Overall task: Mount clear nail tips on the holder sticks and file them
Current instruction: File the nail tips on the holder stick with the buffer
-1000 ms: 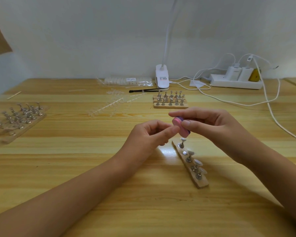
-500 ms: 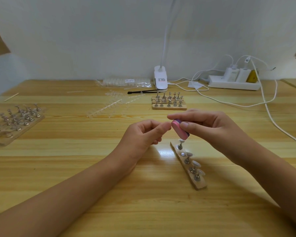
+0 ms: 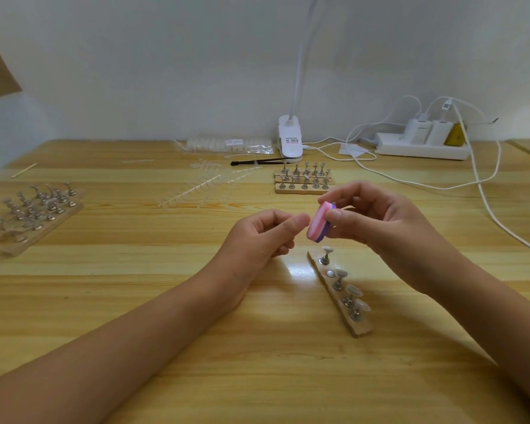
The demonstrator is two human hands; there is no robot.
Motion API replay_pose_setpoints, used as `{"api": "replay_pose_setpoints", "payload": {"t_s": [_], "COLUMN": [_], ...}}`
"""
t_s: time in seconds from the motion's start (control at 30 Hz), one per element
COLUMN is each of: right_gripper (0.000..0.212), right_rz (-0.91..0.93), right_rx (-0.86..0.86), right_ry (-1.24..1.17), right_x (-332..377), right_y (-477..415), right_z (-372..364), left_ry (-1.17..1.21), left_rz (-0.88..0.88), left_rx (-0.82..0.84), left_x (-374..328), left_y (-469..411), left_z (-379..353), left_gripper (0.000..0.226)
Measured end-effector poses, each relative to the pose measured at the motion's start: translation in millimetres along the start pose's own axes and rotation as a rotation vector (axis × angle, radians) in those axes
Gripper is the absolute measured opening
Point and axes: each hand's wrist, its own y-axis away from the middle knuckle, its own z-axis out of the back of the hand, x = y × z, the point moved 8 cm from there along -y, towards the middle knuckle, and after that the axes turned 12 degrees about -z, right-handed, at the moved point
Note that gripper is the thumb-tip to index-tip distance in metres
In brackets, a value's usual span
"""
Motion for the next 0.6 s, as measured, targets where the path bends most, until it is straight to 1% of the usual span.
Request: {"api": "replay_pose_setpoints", "payload": {"t_s": [0.1, 0.2, 0.23, 0.33, 0.47, 0.6], "right_gripper": [0.029, 0.030, 0.030, 0.029, 0.029, 0.029], "right_rz": [0.011, 0.053, 0.045, -0.003, 0.069, 0.031], "right_rx": [0.030, -0.060, -0.058, 0.017, -0.090, -0.018], "right_ry": [0.028, -0.055, -0.058, -0.002, -0.084, -0.047], "right_x": [-0.8, 0.7, 0.0, -5.8, 0.3, -0.1], "right_y": [0.8, 1.0, 0.7, -0.2, 1.2, 0.2], "right_z": [-7.4, -0.3, -0.6, -8.7, 0.7, -3.2], "left_ry": [0.002, 0.010, 0.011, 0.004, 0.011, 0.003], "left_rz": [0.003, 0.002, 0.002, 0.000, 0.001, -0.006], "left_rx": [0.004, 0.009, 0.009, 0.007, -0.002, 0.006], "left_x": [0.2, 0.5, 0.5, 0.6, 0.9, 0.4], "left_y": [-0.3, -0.3, -0.2, -0.3, -0.2, 0.3], "left_z": [0.6, 0.6, 0.3, 0.4, 1.6, 0.6], "left_gripper": [0.014, 0.016, 0.016, 0.013, 0.017, 0.020]}}
